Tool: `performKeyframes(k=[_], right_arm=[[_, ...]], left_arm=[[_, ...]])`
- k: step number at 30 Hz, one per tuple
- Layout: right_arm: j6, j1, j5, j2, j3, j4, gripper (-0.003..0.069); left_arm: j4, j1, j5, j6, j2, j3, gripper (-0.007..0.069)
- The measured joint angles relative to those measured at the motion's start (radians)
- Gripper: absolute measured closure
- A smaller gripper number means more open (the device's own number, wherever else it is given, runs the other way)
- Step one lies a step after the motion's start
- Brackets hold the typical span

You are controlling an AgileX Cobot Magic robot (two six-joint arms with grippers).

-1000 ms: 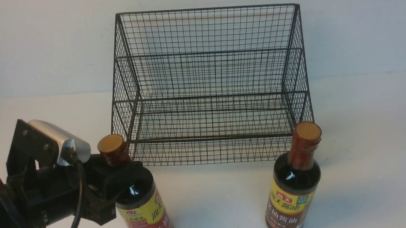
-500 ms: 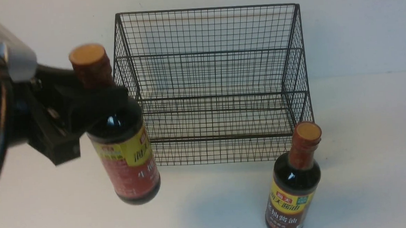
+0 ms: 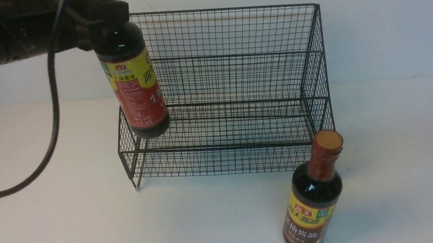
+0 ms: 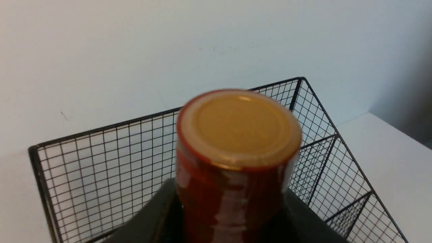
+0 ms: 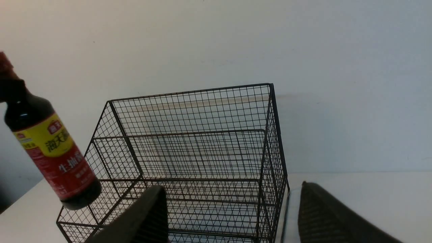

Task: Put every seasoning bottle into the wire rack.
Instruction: Use the left arm to put the condiment bottle back on the shelf

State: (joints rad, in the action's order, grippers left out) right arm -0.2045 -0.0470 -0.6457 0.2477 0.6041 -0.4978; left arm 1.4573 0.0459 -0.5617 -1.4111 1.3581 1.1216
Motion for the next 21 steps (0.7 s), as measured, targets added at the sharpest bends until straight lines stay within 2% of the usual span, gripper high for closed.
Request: performKeyframes(k=[3, 7, 21], right_arm=[[0.000, 0.000, 0.000, 0.000, 0.000, 0.009, 0.0185], [0.000, 0.000, 0.000, 0.000, 0.000, 0.027, 0.0185], [0.000, 0.000, -0.002, 0.000, 0.000, 0.040, 0.0185]], left_arm=[[0.134, 0.000, 0.002, -0.151, 0.059, 0.000, 0.0344], [0.162, 0.000, 0.011, -0.297, 0.096, 0.000, 0.0344], [0.126, 0.000, -0.012, -0.310, 0.096, -0.073, 0.0345]])
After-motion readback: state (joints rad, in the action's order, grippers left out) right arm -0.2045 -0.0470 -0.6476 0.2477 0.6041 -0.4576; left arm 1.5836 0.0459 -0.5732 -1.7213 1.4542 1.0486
